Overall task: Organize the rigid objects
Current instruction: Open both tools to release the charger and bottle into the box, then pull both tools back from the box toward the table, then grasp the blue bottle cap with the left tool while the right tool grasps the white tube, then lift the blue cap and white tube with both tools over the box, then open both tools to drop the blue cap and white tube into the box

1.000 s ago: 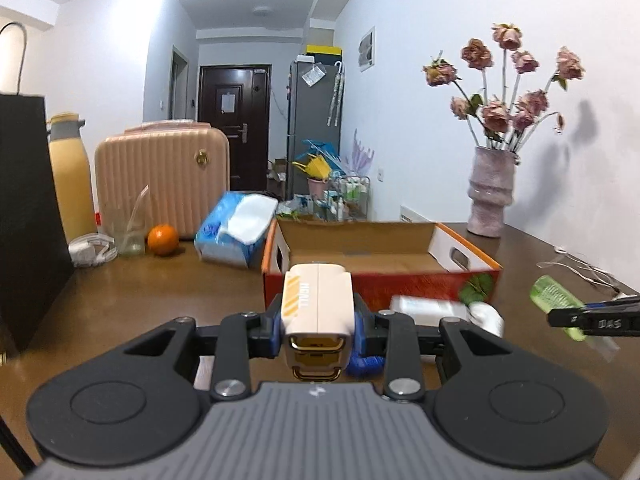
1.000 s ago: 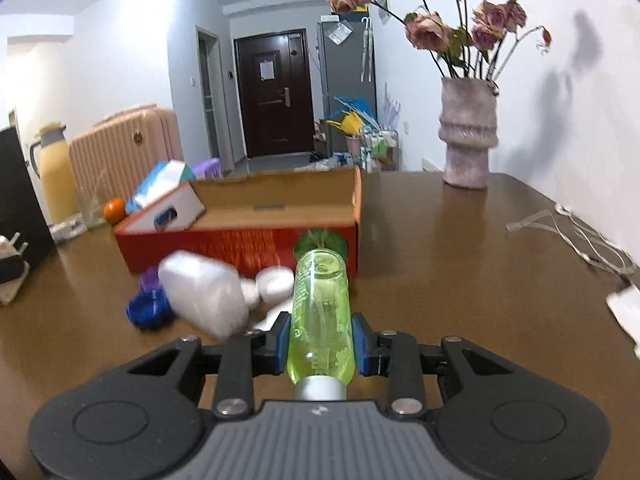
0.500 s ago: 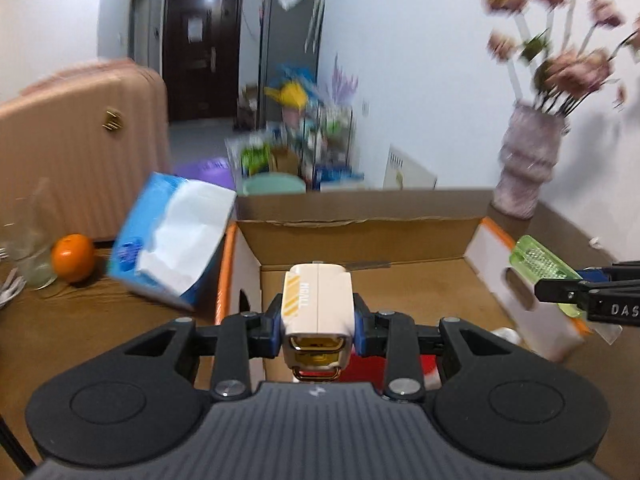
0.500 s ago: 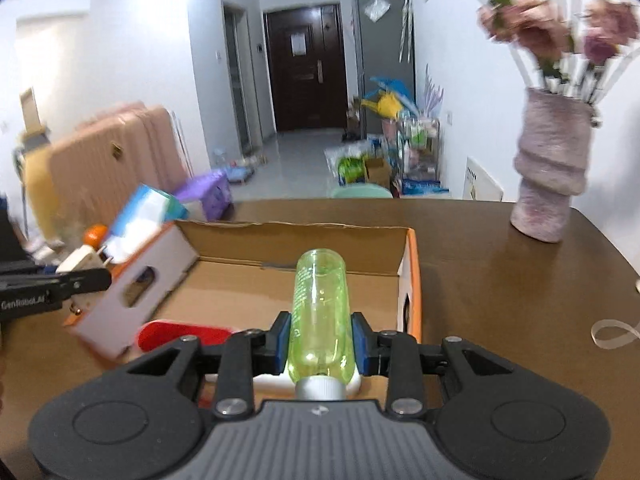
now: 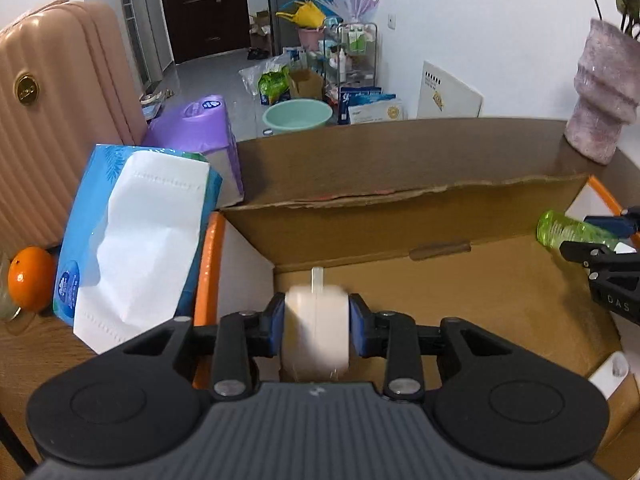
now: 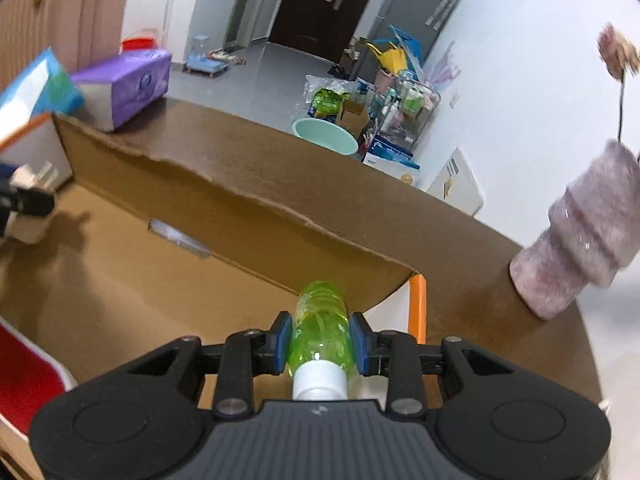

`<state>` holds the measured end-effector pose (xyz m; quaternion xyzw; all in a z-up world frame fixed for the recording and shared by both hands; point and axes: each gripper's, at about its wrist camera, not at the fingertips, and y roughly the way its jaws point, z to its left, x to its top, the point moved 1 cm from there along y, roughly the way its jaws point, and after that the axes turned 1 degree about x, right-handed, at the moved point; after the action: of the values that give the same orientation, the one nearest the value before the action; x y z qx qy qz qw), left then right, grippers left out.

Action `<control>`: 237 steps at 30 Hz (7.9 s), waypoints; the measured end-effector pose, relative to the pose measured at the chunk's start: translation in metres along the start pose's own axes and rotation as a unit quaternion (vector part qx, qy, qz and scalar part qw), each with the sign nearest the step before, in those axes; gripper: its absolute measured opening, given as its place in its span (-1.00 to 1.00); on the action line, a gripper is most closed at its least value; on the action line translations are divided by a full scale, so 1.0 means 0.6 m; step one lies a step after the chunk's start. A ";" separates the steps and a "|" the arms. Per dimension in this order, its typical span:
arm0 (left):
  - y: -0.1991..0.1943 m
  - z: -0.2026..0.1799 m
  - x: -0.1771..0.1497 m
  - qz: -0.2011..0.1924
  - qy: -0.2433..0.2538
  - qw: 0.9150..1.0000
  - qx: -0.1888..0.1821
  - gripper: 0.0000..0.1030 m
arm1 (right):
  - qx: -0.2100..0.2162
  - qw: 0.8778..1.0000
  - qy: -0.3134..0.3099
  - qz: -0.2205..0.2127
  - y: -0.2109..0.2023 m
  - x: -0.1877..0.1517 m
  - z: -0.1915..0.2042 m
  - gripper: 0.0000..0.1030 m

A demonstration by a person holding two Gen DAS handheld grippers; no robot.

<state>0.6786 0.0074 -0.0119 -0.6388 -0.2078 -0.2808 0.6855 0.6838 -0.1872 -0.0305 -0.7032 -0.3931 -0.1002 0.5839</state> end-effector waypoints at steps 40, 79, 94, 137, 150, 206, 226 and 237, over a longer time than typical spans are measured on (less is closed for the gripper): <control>-0.509 0.011 -0.203 -0.303 -0.083 0.948 0.054 0.92 | 0.075 0.967 0.088 -0.225 -0.465 -0.110 0.005 0.82; -0.563 -0.066 -0.646 -0.286 -0.066 0.952 0.089 0.97 | 0.080 0.955 0.127 -0.256 -0.573 -0.552 0.178 1.00; -0.463 -0.099 -0.552 -0.244 -0.037 0.966 0.077 0.96 | 0.106 0.952 0.176 -0.227 -0.464 -0.499 0.111 0.96; -0.313 -0.128 -0.429 -0.139 -0.050 0.989 -0.026 -0.08 | 0.138 0.952 0.233 -0.142 -0.288 -0.399 0.044 -0.46; -0.409 -0.162 -0.449 -0.193 -0.057 0.978 -0.057 -0.08 | 0.145 0.942 0.223 -0.203 -0.418 -0.444 0.054 -0.48; -0.090 -0.032 -0.029 -0.104 0.003 0.991 -0.088 -0.08 | 0.155 0.978 0.128 -0.057 -0.098 0.000 -0.050 -0.48; -0.056 -0.045 -0.009 -0.077 -0.003 0.996 -0.052 0.30 | 0.116 0.983 0.143 -0.010 0.000 0.037 -0.036 -0.41; -0.237 -0.039 -0.001 -0.141 -0.020 0.989 -0.042 0.50 | 0.097 0.984 0.141 -0.057 -0.176 0.042 -0.078 -0.30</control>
<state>0.5840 -0.0193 0.0934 -0.6368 -0.2976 -0.3707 0.6070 0.6449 -0.2173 0.0773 -0.5985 -0.3545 -0.1925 0.6922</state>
